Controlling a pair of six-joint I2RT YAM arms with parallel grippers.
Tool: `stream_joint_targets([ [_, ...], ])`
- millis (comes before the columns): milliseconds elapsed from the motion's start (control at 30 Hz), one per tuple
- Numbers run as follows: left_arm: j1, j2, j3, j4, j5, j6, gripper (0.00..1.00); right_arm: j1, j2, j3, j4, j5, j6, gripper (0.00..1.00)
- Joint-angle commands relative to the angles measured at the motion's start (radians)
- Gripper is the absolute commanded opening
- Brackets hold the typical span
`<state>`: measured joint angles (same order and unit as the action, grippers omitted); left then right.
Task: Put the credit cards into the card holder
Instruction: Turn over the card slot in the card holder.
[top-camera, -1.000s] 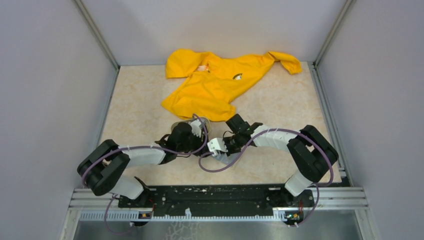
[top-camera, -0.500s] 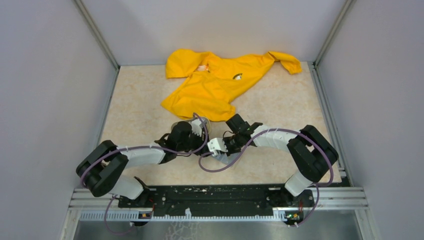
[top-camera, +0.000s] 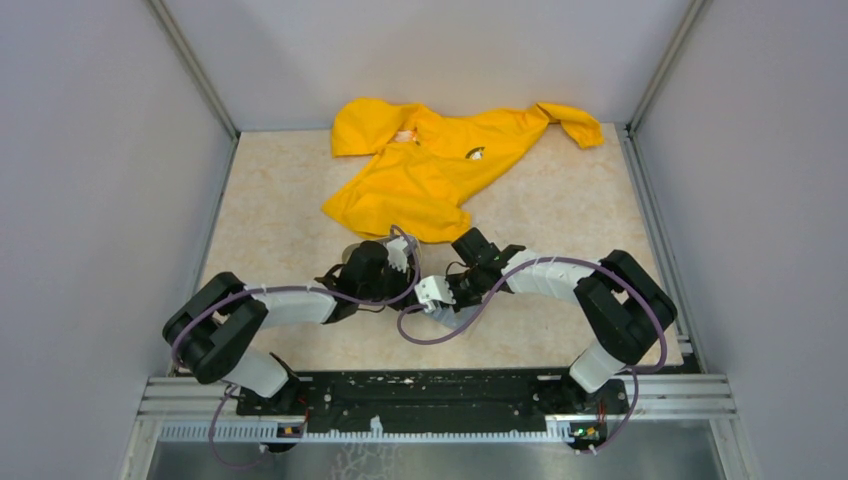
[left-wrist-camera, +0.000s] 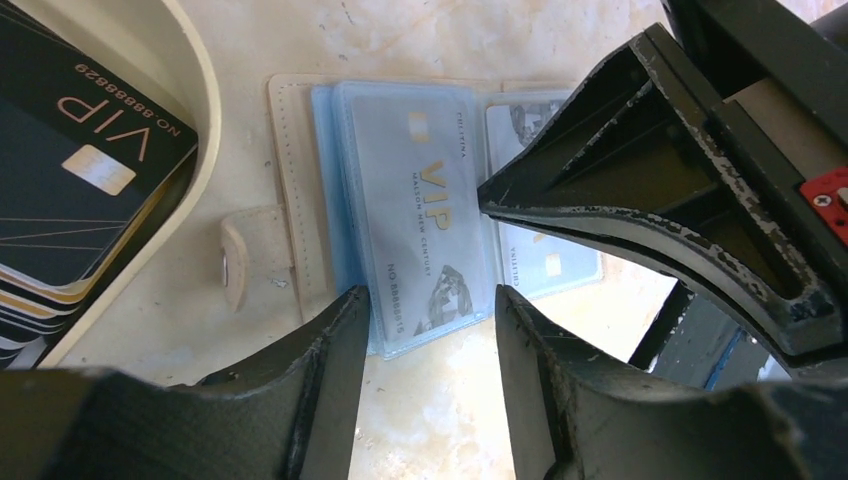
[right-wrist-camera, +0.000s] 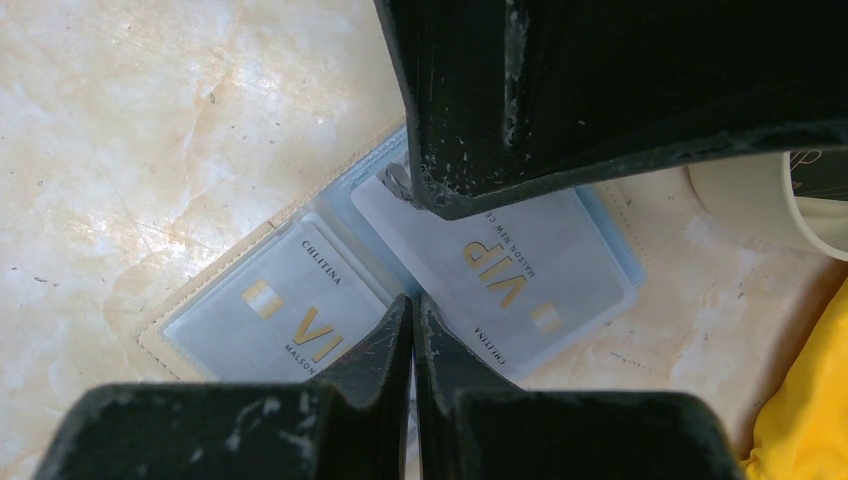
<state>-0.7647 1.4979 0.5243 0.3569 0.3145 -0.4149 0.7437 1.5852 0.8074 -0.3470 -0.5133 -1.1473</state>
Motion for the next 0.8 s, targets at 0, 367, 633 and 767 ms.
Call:
stream_joint_targets([
  [0, 0.002, -0.005, 0.014, 0.031, 0.082, -0.014, 0.53, 0.009, 0.019, 0.030, -0.035, 0.020, 0.007, 0.02],
  [367, 0.002, -0.014, -0.022, 0.142, 0.177, -0.091, 0.51, -0.038, -0.038, 0.089, -0.215, -0.104, -0.084, 0.11],
  [633, 0.002, 0.039, -0.041, 0.239, 0.211, -0.155, 0.51, -0.157, -0.061, 0.122, -0.352, -0.218, -0.181, 0.12],
  [767, 0.002, 0.071, -0.048, 0.306, 0.250, -0.194, 0.50, -0.168, -0.055, 0.115, -0.334, -0.211, -0.173, 0.13],
])
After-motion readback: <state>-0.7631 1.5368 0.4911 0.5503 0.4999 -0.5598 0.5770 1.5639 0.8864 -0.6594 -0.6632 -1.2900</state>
